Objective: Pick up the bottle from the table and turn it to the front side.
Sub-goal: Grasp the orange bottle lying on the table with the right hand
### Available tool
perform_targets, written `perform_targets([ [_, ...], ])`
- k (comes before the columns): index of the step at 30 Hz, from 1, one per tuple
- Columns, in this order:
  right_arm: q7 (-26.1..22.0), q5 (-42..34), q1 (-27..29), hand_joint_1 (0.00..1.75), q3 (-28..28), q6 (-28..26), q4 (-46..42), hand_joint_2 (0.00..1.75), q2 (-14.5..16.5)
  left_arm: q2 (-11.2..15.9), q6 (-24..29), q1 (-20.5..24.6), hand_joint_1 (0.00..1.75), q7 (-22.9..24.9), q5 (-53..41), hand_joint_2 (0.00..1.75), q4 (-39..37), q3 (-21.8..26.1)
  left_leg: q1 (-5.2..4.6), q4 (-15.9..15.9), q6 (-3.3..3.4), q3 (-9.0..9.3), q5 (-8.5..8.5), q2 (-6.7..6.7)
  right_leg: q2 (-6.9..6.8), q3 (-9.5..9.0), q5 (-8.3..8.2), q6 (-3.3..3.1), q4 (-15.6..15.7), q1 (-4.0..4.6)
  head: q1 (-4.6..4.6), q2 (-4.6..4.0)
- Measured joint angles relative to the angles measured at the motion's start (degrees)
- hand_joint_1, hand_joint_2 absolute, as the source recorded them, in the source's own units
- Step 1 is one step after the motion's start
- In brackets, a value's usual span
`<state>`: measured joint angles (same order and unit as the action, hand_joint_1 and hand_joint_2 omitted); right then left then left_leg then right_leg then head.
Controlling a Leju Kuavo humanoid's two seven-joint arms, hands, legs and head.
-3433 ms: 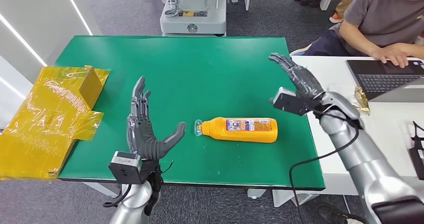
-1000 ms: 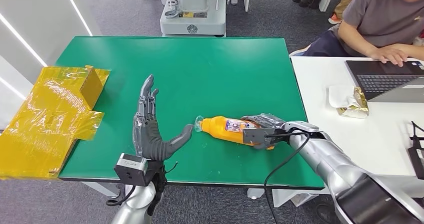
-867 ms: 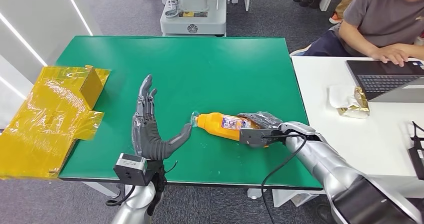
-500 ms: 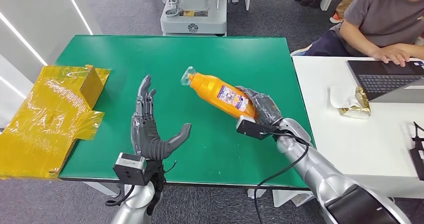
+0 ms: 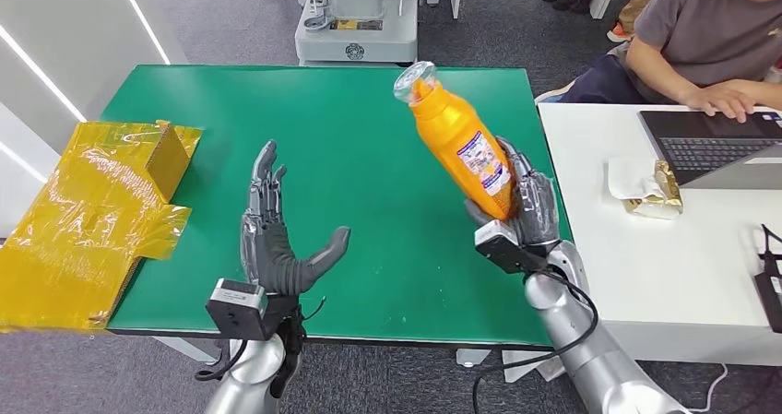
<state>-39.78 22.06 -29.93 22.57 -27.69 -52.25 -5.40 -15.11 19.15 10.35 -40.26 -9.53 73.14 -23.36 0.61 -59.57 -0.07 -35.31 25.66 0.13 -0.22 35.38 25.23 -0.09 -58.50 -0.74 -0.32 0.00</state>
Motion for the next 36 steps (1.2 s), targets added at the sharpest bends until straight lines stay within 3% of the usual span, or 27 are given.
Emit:
perform_targets([
  [8, 0.0, 0.4, 2.2, 1.75, -1.9, -1.1, -5.0, 1.75, 0.0, -0.1, -1.2, 0.3, 0.0, 0.0, -0.4, 1.75, -0.6, 0.3, 0.0, 0.0, 0.0, -0.02, -0.01, 0.0, 0.01, 0.0, 0.0, 0.0, 0.0, 0.0, 0.01, 0.0],
  [16, 0.0, 1.3, 2.2, 1.75, -1.1, 0.0, -6.3, 1.75, 1.5, -0.8, -4.7, 4.3, 0.0, 0.5, -2.6, 1.75, -2.7, 1.0, 0.0, 0.0, -0.01, -0.07, -0.02, 0.0, 0.0, 0.0, -0.01, 0.0, -0.1, 0.0, -0.01, 0.0],
  [21, 0.0, -4.5, -4.0, 1.75, 9.6, 3.2, -0.6, 1.75, 6.0, -2.8, -9.6, 12.6, 0.0, 3.1, -3.8, 1.75, -8.4, 1.5, 0.01, 0.0, -0.03, -0.05, -0.08, 0.01, 0.01, 0.03, -0.04, -0.05, -0.1, 0.01, -0.01, 0.0],
  [24, 0.1, -6.0, -6.8, 1.75, 13.0, 3.9, 2.5, 1.75, 7.7, -3.7, -10.5, 13.9, 0.0, 3.3, -3.1, 1.75, -9.6, 1.5, 0.01, 0.0, -0.03, -0.06, -0.08, 0.01, 0.01, 0.06, -0.04, -0.05, -0.1, 0.01, 0.01, 0.0],
  [36, 0.3, -8.1, -11.1, 1.75, 17.2, 4.1, 9.2, 1.75, 10.0, -4.6, -10.9, 15.5, 0.0, 3.7, -2.0, 1.75, -10.9, 1.5, 0.0, 0.0, -0.01, -0.1, -0.06, -0.01, 0.0, 0.06, -0.03, -0.03, 0.0, 0.0, -0.01, 0.0],
])
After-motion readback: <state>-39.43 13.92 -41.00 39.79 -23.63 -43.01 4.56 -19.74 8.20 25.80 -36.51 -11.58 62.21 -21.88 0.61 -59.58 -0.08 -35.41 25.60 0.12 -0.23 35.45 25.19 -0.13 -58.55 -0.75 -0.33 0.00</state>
